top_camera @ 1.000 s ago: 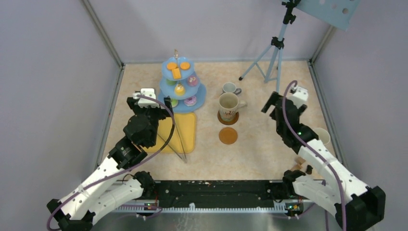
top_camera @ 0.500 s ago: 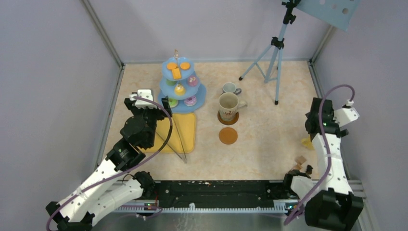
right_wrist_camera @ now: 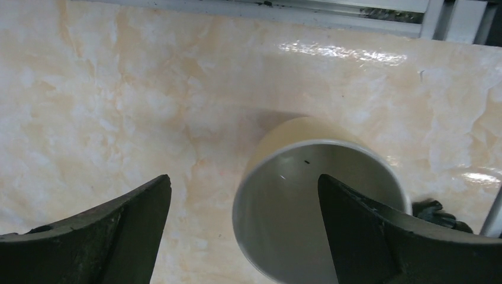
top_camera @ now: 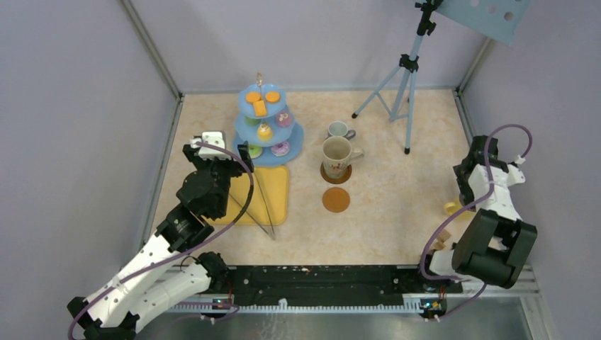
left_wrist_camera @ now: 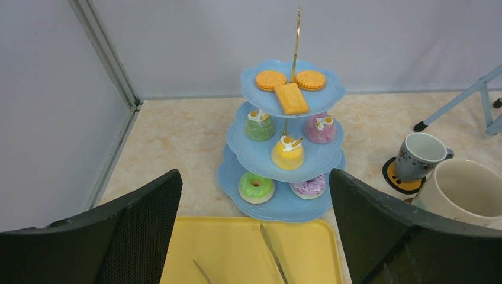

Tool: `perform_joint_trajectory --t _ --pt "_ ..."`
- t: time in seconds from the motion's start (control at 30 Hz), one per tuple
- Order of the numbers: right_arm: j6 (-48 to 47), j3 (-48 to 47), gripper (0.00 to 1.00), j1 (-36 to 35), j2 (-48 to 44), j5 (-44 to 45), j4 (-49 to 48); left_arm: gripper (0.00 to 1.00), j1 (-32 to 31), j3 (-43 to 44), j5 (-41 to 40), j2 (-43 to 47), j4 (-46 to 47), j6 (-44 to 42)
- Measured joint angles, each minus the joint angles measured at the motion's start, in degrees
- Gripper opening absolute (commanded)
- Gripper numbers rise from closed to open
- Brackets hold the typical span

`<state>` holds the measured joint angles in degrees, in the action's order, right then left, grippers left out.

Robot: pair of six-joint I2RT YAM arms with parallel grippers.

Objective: Serve the afternoon tea

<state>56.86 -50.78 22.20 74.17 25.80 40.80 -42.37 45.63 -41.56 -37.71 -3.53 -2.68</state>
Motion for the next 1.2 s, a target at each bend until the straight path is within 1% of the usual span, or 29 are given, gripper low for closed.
perform_joint_trajectory --t 0.07,0.1,0.17,0.2,0.23,0.27,0.37,0.47,0.6,0.67,0.77,0.83,0.93,1.0,1.07,1.2 --pt "1.4 -1.5 0.82 0.1 3.0 -0.9 0.1 0.99 0.0 0.0 0.0 0.0 0.0 0.0" --pt "2.1 -2.5 0.75 0.1 4.8 -1.2 0.6 0.99 0.0 0.0 0.0 0.0 0.0 0.0" --pt "2.9 -4.0 0.56 0.1 7.5 -1.7 1.0 0.99 0.0 0.0 0.0 0.0 0.0 0.0" --pt "2.9 -4.5 0.42 0.1 8.4 -1.8 1.2 0.99 0.0 0.0 0.0 0.0 0.0 0.0" --pt "3.0 -5.0 0.2 0.1 9.2 -1.9 1.2 0.99 0.0 0.0 0.0 0.0 0.0 0.0" --pt "2.6 -5.2 0.01 0.1 9.6 -1.9 1.4 0.99 0.0 0.0 0.0 0.0 0.0 0.0" --pt "-0.4 -5.4 0.0 0.1 9.2 -2.1 1.9 0.99 0.0 0.0 0.0 0.0 0.0 0.0" --pt "-5.3 -3.3 0.0 0.0 6.6 -4.4 -1.6 0.99 0.0 0.0 0.2 0.0 0.0 0.2" --pt "-16.0 2.9 0.0 -1.6 -2.6 -10.6 -7.8 0.99 0.0 0.0 0.2 0.0 0.0 0.2" --pt "-22.5 4.8 0.0 -4.6 -8.7 -13.5 -9.4 0.99 0.0 0.0 0.2 -0.1 0.0 0.2" --pt "-35.0 5.4 0.0 -13.6 -17.1 -16.8 -12.6 0.99 0.0 0.0 0.2 -0.5 0.0 0.2" --pt "-42.2 5.0 0.0 -24.0 -19.1 -19.9 -13.9 0.99 0.0 0.0 0.2 -0.7 0.0 0.2" --pt "-52.5 2.8 0.0 -35.2 -18.4 -26.7 -11.3 0.99 0.0 0.0 0.2 -1.1 0.0 0.2" --pt "-57.6 1.7 0.0 -40.7 -17.0 -30.6 -8.4 0.99 0.0 0.0 0.2 -1.2 0.0 0.2" --pt "-62.5 1.6 0.0 -46.0 -16.2 -32.3 -5.4 0.99 0.0 0.0 0.2 -1.6 0.0 0.2" --pt "-73.5 1.6 0.0 -60.2 -15.3 -35.6 -0.6 0.99 0.0 0.0 0.2 -1.9 0.0 0.2"
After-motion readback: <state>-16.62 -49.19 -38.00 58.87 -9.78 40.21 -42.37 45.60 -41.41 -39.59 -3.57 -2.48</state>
